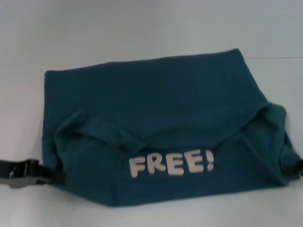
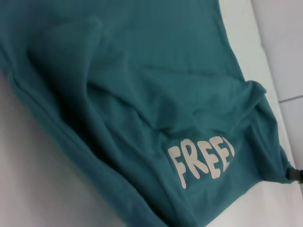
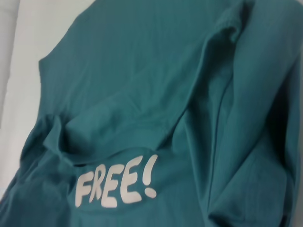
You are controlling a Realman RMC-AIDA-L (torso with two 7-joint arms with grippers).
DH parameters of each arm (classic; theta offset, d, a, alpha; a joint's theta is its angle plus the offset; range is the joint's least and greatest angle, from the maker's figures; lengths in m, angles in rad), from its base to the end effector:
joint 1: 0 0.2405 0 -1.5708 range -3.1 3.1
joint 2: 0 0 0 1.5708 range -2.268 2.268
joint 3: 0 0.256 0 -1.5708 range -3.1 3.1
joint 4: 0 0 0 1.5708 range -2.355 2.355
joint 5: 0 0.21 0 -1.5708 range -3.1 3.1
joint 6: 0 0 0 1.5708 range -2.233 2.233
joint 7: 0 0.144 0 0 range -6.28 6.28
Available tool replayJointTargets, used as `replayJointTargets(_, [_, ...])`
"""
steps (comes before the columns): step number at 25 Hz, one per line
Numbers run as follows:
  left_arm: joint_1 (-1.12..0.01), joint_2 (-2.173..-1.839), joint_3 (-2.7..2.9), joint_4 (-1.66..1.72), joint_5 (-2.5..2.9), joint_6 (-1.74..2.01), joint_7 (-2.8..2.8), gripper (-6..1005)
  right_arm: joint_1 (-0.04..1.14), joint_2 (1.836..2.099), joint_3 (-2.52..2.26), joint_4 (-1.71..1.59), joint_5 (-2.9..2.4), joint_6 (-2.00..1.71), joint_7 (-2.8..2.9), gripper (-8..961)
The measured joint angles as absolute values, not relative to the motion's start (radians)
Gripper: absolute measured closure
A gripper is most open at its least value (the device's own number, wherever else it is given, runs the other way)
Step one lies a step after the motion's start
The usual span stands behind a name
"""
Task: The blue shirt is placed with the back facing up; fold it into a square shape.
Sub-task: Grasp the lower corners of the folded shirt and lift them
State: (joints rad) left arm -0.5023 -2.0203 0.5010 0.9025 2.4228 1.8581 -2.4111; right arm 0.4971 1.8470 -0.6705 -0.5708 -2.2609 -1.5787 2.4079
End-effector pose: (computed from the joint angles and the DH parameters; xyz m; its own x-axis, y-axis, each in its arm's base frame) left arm -0.3012 0.2940 0.0630 0.1369 0.9689 0.2062 0.9803 -0.1624 0.1124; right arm 0.3451 0.3115 0.0698 0.0212 -0.9611 -0.2752 -0.9980 -0.0367 0.0510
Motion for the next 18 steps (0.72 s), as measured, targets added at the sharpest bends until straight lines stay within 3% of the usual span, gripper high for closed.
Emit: replayJointTargets(18, [-0.496, -1.997, 0.424, 0.928, 2.626, 1.992, -2.339, 1001, 0.385, 1.853, -0.615, -0.583, -2.265, -1.833, 2.379, 908])
